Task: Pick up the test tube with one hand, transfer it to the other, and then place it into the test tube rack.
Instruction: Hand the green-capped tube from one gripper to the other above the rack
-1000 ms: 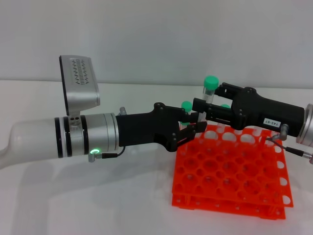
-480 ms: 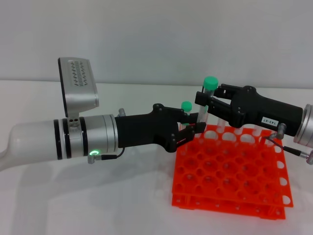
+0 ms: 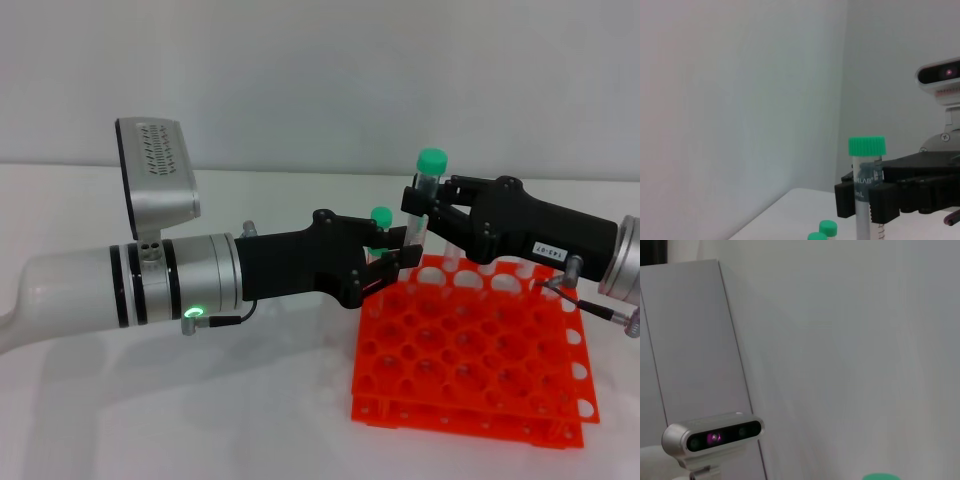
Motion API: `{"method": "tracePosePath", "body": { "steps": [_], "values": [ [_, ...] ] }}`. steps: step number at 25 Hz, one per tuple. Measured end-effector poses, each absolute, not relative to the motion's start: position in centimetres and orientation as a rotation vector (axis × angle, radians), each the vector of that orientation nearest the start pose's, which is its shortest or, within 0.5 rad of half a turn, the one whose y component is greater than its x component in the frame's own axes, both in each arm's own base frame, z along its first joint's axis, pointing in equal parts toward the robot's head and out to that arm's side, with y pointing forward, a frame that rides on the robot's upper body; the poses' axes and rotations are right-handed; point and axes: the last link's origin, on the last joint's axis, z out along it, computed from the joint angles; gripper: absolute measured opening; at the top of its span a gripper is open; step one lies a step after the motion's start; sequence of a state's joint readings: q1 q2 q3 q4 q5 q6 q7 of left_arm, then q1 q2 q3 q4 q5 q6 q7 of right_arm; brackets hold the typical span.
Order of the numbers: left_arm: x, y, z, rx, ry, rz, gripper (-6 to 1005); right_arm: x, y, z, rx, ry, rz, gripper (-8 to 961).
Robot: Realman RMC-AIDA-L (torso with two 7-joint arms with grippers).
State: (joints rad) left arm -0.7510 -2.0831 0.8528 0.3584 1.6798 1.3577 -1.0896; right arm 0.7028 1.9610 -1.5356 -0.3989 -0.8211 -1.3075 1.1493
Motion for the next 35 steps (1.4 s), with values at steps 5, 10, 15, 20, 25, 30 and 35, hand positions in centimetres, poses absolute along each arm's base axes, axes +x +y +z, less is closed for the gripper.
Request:
{"method": "tracePosePath", "body": {
  "steps": [5, 10, 15, 20, 25, 30, 35],
  "values": [
    [-19.0, 37.5, -5.1, -2.688, -0.328, -0.887, 283, 16.6, 38.7, -1.9, -2.559, 0.405, 1.167, 200],
    [-19.2, 37.6, -5.2, -2.677, -0.339, -0.874, 286, 16.7, 38.7, -1.8, -2.557, 0.399, 1.161, 200],
    [-19.3, 37.7, -5.3, -2.662, -0.354, -0.877, 290, 16.8, 38.7, -1.8, -2.554, 0.401, 1.16, 199],
    [-19.1, 37.9, -5.5, -2.662, -0.326, -0.865, 293, 16.7, 38.9, -1.8, -2.55, 0.401, 1.152, 199],
    [-18.8, 37.9, -6.1, -2.659, -0.305, -0.868, 297, 16.7, 39.1, -1.8, -2.544, 0.404, 1.139, 198],
    [-18.7, 38.0, -6.0, -2.586, -0.28, -0.923, 357, 16.8, 39.4, -1.8, -2.531, 0.411, 1.127, 199],
    [-18.9, 37.9, -6.0, -2.55, -0.298, -0.953, 496, 16.9, 39.7, -1.3, -2.5, 0.4, 1.134, 202]
  ]
}}
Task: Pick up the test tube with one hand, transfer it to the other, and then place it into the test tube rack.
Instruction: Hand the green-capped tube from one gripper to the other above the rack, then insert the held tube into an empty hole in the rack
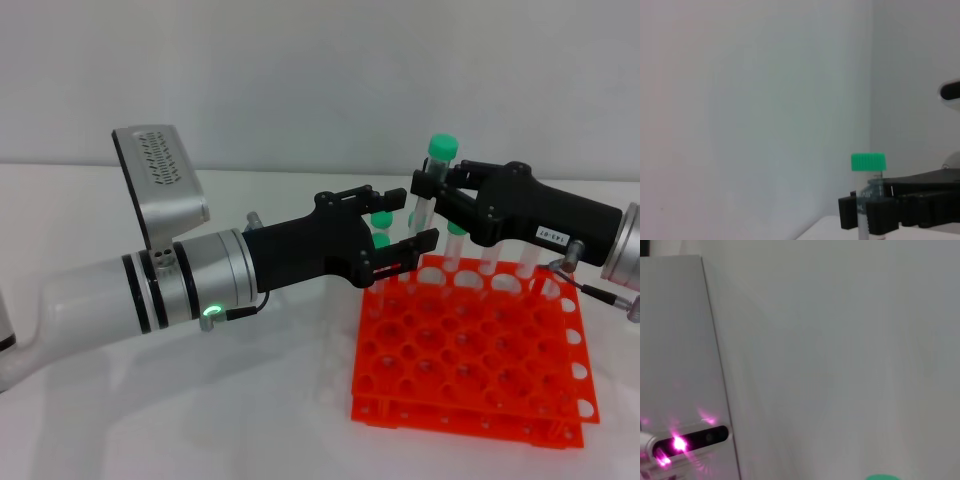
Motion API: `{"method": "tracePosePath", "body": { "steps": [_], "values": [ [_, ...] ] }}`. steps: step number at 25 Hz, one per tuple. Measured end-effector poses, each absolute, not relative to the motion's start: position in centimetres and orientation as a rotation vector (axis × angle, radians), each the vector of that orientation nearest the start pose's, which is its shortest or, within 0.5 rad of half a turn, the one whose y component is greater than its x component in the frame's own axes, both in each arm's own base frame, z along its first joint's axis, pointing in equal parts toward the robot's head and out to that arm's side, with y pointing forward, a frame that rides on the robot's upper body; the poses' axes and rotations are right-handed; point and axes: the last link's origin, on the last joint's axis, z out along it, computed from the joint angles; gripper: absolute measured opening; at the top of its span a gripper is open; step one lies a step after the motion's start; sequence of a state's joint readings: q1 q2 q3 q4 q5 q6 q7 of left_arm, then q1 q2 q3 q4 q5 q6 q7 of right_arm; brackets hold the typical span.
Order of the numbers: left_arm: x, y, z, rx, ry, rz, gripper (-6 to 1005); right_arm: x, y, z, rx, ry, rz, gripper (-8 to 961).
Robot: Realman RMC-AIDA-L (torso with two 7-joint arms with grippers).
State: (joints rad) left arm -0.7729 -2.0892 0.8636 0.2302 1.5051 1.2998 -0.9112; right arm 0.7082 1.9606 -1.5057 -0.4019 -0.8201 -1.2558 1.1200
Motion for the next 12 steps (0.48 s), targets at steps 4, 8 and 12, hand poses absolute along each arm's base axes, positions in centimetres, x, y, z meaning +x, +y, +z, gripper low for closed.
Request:
{"method": "tracePosePath", "body": {
  "steps": [4, 8, 12],
  "values": [
    [-19.3, 37.7, -5.9, -2.524, -0.327, -0.97, 592, 17.0, 39.7, -1.2, -2.486, 0.392, 1.134, 204],
    [-20.0, 37.3, -5.6, -2.468, -0.355, -1.003, 802, 17.1, 40.0, -0.8, -2.467, 0.396, 1.138, 206],
    [-22.1, 36.1, -4.3, -2.318, -0.42, -1.091, 799, 17.4, 40.1, -0.7, -2.448, 0.41, 1.129, 209]
  ]
}}
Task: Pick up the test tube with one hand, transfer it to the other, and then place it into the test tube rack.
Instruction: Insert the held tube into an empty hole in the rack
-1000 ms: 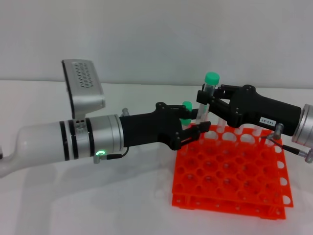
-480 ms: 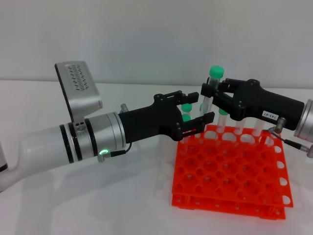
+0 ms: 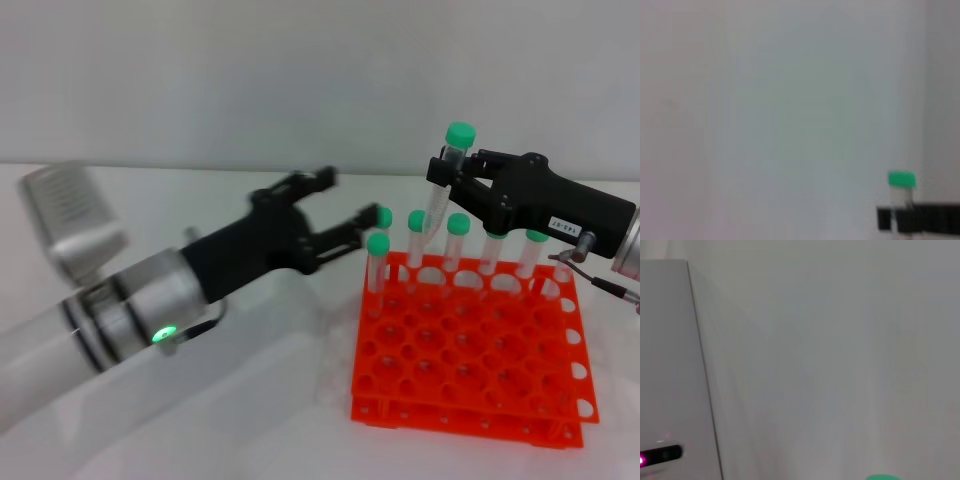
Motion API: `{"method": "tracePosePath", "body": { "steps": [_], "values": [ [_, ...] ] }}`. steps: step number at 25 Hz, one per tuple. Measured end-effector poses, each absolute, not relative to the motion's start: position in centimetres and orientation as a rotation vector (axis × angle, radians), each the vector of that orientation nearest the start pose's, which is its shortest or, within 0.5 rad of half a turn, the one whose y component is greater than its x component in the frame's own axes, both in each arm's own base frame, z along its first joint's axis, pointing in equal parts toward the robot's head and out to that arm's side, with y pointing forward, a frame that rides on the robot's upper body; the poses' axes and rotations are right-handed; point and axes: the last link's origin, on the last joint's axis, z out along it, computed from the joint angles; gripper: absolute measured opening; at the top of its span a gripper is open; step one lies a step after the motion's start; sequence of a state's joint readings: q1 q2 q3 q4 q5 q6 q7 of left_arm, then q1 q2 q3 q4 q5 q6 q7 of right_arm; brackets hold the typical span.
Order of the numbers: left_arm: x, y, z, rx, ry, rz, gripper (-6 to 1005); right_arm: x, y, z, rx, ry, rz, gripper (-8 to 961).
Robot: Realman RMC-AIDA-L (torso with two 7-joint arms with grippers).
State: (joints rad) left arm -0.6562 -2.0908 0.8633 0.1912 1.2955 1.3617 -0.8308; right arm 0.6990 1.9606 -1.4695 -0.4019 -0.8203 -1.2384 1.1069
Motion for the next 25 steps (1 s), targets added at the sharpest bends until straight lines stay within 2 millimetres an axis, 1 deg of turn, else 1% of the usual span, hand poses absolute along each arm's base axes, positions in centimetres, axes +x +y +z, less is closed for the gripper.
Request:
{"method": "tracePosePath", "body": {
  "steps": [4, 6, 12, 13, 14, 19, 25],
  "values": [
    [-24.3, 34.7, -2.7, -2.17, -0.44, -1.149, 798, 17.5, 40.2, -0.7, -2.444, 0.415, 1.121, 211],
    [-25.8, 33.8, -1.6, -2.063, -0.459, -1.163, 797, 17.5, 40.2, -0.8, -2.444, 0.416, 1.123, 212],
    [-29.7, 31.7, 0.8, -1.83, -0.531, -1.137, 796, 17.4, 39.8, -1.6, -2.451, 0.433, 1.134, 216],
    [-29.7, 31.7, 0.8, -1.83, -0.531, -1.137, 795, 17.3, 39.7, -1.7, -2.452, 0.437, 1.136, 217],
    [-30.7, 31.2, 1.5, -1.761, -0.552, -1.13, 795, 17.3, 39.6, -2.0, -2.455, 0.441, 1.139, 217],
    [-32.1, 30.3, 2.3, -1.665, -0.591, -1.127, 794, 17.4, 39.1, -3.0, -2.478, 0.459, 1.117, 220],
    [-32.4, 30.3, 2.1, -1.633, -0.628, -1.135, 793, 18.0, 39.3, -4.7, -2.487, 0.46, 0.988, 224]
  ]
}}
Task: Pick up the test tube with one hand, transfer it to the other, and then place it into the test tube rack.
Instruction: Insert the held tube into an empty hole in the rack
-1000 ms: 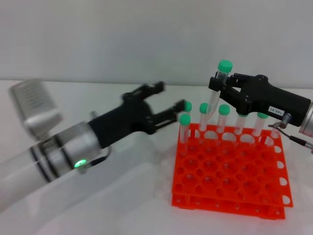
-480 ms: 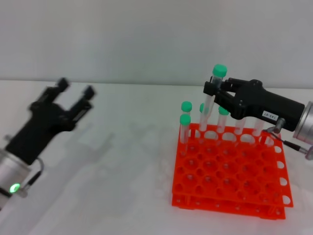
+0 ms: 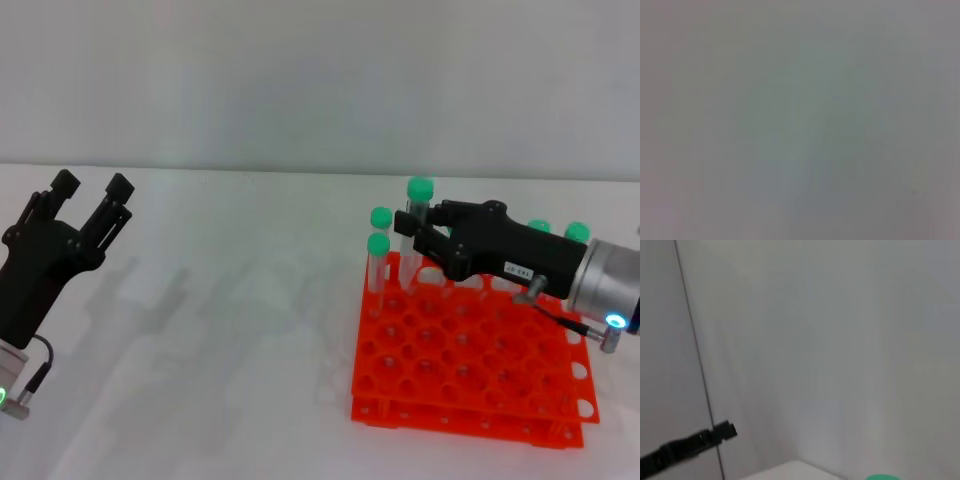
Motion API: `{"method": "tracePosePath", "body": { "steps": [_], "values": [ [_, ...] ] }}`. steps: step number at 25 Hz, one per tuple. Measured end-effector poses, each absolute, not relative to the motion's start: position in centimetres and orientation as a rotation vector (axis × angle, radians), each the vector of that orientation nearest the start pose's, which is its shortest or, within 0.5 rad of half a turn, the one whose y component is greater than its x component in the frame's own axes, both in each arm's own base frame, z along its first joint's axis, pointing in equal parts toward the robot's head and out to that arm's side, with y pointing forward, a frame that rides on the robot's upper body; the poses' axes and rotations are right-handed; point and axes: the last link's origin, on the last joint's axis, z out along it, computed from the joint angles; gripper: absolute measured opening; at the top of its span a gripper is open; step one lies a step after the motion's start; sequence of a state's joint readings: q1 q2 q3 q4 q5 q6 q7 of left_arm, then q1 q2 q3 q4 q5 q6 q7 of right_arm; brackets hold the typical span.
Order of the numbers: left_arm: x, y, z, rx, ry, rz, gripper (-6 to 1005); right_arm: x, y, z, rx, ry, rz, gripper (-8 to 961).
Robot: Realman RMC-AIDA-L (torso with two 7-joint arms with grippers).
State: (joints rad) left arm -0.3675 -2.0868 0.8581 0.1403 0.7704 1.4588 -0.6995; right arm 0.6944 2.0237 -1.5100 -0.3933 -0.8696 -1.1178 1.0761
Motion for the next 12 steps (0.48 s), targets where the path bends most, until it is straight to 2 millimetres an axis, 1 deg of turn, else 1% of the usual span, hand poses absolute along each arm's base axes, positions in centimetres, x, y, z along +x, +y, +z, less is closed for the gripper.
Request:
{"method": "tracePosePath", "body": {
  "steps": [12],
  "values": [
    [-32.23, 30.36, 1.67, -1.632, -0.649, -1.141, 792, 18.72, 39.56, -5.35, -2.477, 0.426, 0.89, 231]
  ]
}}
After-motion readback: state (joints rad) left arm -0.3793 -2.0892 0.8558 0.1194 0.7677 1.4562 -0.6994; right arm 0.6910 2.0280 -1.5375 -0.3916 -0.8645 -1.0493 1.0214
